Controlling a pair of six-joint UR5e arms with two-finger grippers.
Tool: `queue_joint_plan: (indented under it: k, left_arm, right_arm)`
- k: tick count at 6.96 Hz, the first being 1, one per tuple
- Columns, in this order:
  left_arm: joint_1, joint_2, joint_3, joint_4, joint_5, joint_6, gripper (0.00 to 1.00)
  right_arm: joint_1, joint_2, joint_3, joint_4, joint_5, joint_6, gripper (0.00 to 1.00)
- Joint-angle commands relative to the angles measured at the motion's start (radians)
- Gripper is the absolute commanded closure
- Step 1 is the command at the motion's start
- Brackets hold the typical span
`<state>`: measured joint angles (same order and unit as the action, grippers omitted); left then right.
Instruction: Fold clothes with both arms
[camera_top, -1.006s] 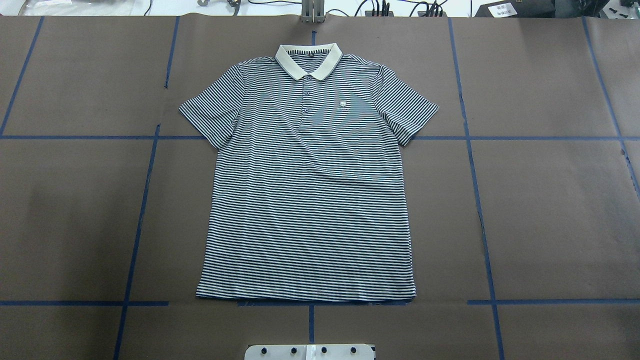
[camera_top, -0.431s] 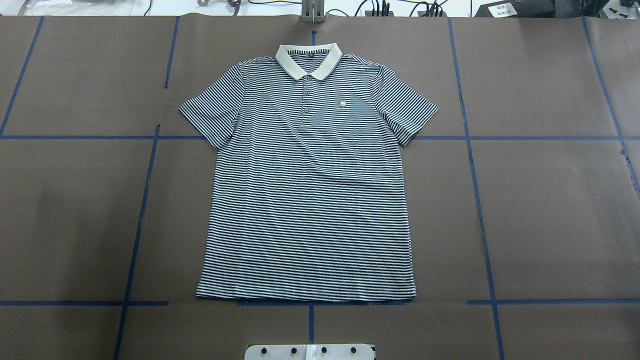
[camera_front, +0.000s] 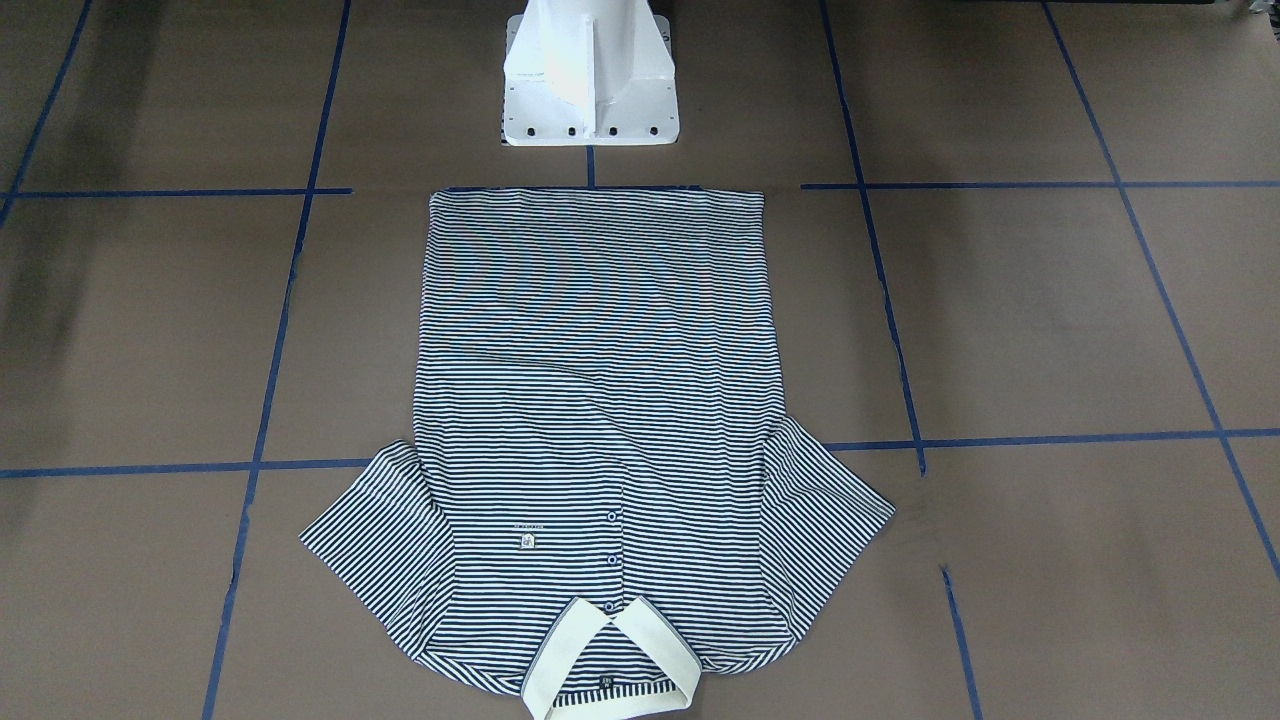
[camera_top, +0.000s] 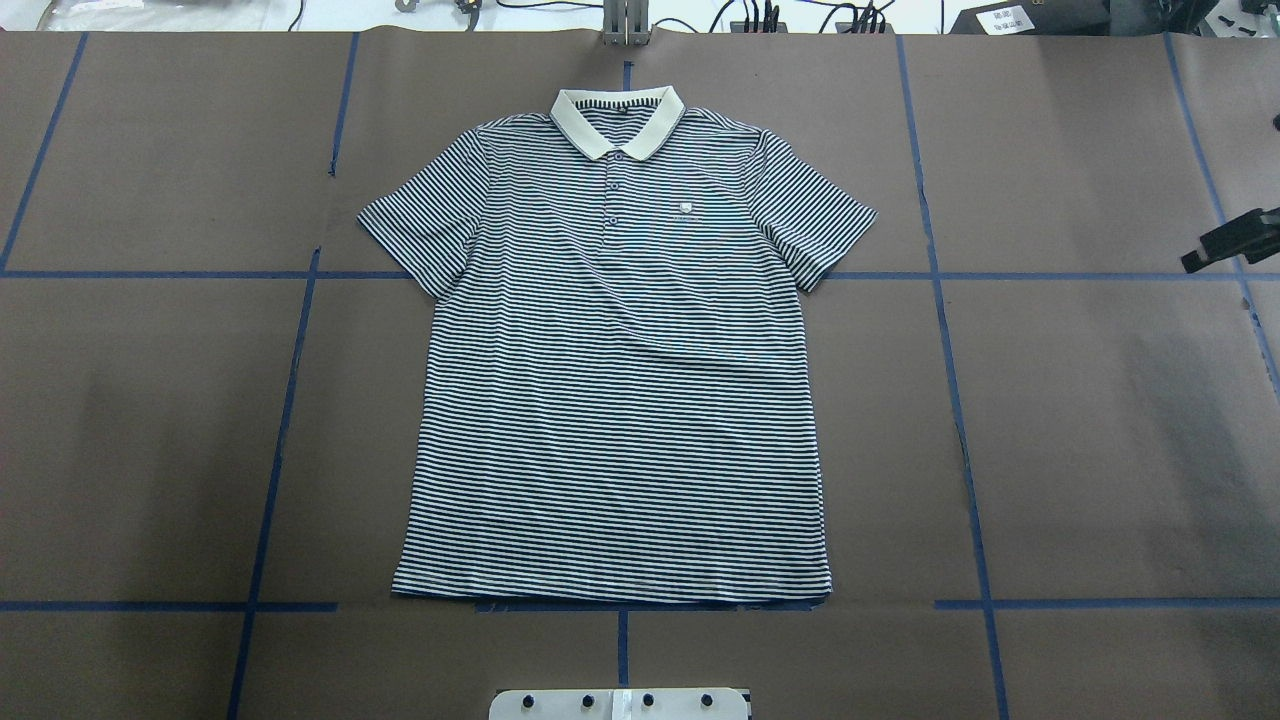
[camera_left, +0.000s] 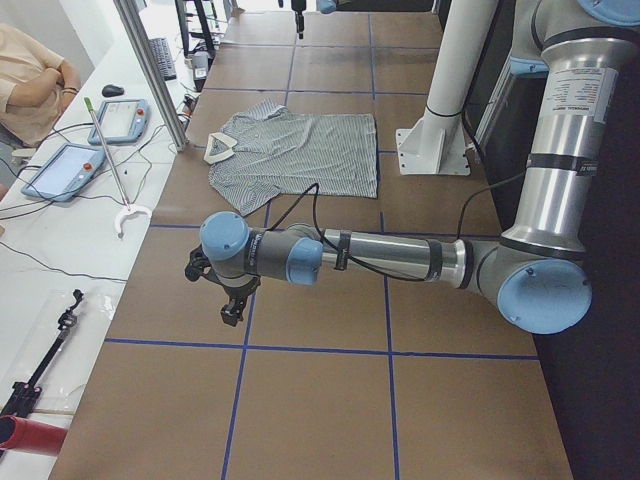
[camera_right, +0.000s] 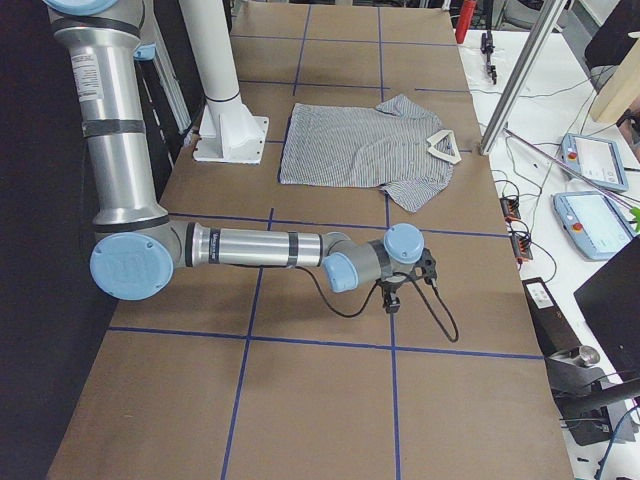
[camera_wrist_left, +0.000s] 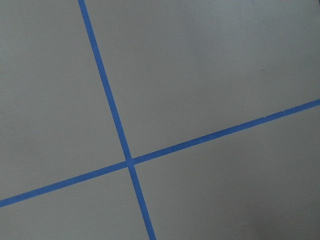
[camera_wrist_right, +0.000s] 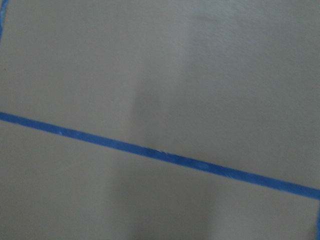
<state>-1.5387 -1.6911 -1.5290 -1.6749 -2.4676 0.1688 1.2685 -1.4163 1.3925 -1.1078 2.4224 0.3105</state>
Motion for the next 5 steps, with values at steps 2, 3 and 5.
queue_joint_plan:
  k: [2,3,5]
  left_arm:
    - [0.000,0.024,0.043,-0.143,-0.045,-0.005,0.00]
    - [0.000,0.024,0.041,-0.146,-0.045,-0.005,0.00]
    - [0.000,0.025,0.043,-0.189,-0.047,-0.005,0.00]
  right_arm:
    - [-0.257,0.303,-0.107,0.126,-0.231,0.532,0.00]
    - [-0.323,0.377,-0.125,0.126,-0.322,0.684,0.00]
    - [-0.371,0.414,-0.135,0.123,-0.417,0.883,0.10]
